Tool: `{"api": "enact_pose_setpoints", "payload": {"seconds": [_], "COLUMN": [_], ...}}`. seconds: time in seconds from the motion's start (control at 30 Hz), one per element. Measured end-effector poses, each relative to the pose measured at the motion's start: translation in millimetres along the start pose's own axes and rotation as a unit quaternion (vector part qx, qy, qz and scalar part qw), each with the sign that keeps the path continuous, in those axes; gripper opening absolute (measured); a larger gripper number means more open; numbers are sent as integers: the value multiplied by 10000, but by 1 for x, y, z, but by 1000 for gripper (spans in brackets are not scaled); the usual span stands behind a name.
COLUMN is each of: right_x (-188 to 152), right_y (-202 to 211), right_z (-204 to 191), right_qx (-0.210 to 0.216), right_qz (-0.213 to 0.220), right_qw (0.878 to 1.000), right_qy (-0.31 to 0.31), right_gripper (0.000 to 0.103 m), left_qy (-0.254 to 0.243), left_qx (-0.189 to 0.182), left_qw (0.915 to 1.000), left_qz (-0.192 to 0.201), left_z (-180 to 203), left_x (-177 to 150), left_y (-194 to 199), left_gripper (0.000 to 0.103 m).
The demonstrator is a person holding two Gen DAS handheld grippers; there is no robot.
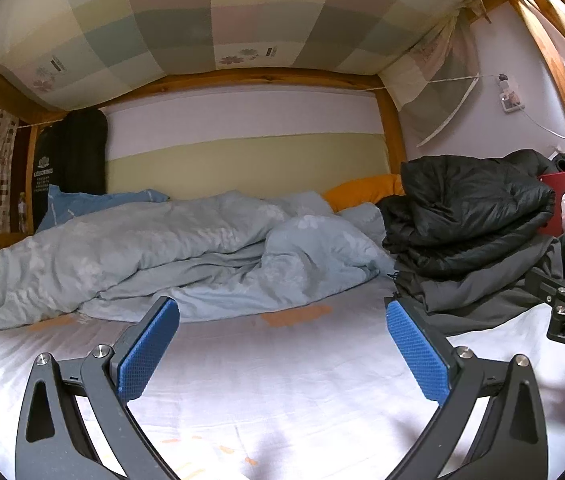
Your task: Fold large clothes
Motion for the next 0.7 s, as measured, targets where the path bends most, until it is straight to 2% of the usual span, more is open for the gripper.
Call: {"api": "enact_pose_setpoints", "payload": {"seconds": [0.7], "right_x": [-1], "right_y": [-5], "right_z": [-1], "right_qx": [84], "right_qz": [-6], "right_qw": [9999], "right_qy": [90], "right_gripper": [103], "left_qy": [-47], "left_qx": [64], "left_qw": [10000], "left_qz": [57], "left_z": [-1], "left_x": [3], "left_y": [3], "left_gripper": [103]}}
Point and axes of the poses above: each gripper's, at about its wrist camera, not at the fingertips, and y roughly against the way its jaws point, z to its right, x to its top, the point moved 9 cm from there along -y, roughly the way its jaws point, and after that the axes turned 14 degrees about z, right-handed, at the moved point
